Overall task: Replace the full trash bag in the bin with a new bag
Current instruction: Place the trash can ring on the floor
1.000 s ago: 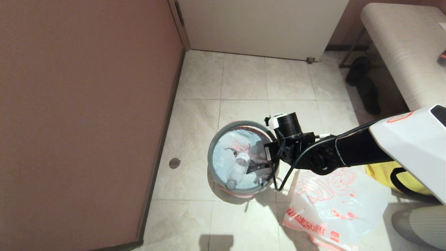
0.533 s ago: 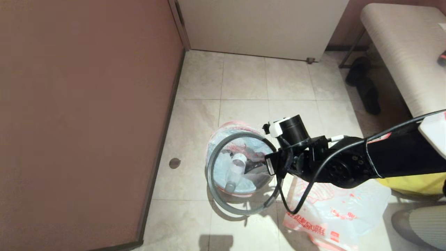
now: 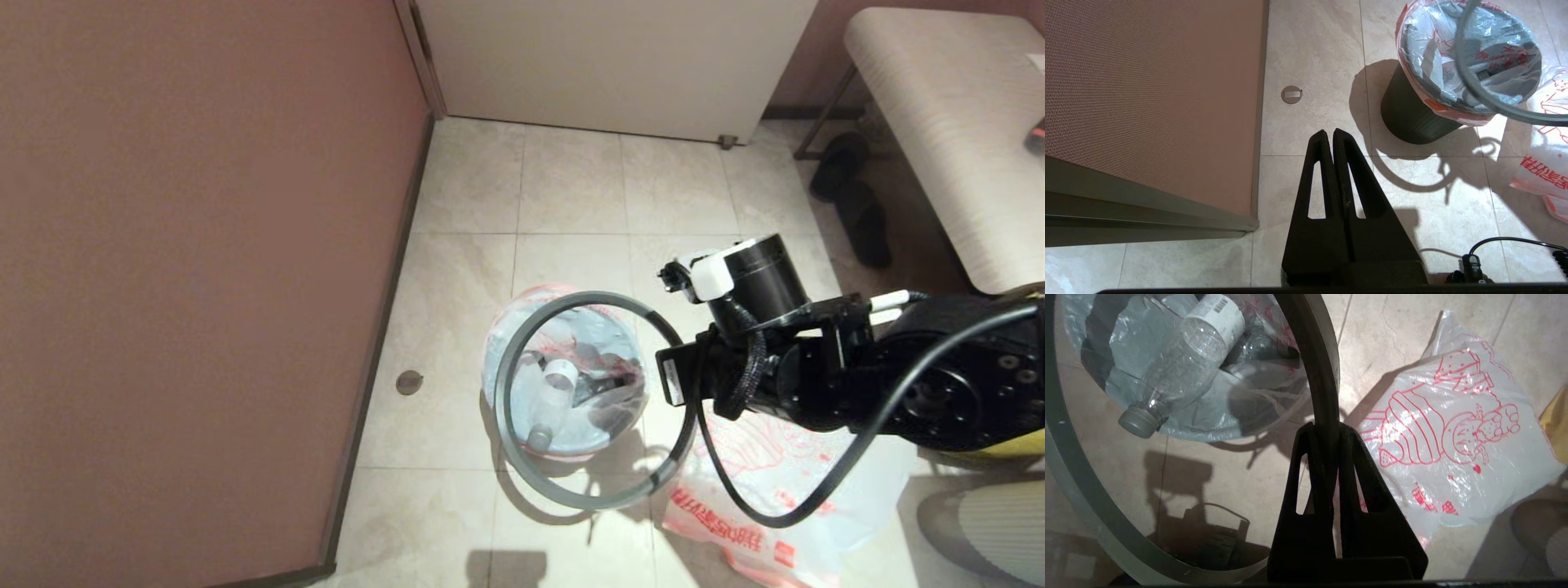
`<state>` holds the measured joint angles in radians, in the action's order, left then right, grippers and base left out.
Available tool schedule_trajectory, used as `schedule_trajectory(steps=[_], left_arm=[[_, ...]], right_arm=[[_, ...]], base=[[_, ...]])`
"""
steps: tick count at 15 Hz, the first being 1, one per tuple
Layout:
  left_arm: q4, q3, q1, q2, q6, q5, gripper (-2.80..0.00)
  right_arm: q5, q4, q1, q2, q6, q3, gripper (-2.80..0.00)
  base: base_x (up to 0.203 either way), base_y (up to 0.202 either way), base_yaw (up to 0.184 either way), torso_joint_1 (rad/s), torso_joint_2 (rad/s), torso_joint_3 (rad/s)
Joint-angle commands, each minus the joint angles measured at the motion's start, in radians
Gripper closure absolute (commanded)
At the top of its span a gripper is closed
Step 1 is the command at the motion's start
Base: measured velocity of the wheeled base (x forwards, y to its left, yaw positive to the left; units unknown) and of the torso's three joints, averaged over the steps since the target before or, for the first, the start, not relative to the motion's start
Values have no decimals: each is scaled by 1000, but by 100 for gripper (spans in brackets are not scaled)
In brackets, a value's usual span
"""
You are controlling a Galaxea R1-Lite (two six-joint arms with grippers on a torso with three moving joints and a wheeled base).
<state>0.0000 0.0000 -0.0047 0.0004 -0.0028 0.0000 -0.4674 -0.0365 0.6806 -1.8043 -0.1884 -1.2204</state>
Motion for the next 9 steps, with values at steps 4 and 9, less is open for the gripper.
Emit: schedule_trajectory(steps=[4,9], left_arm=[[0,0,0,0,0,0,0],[0,0,0,0,0,0,0]], right_arm=[[3,-173,-88,177,-90,-3,0],[121,-200,-362,208,-157,-6,0]], base=[[0,0,0,0,0,0],[0,0,0,0,0,0]])
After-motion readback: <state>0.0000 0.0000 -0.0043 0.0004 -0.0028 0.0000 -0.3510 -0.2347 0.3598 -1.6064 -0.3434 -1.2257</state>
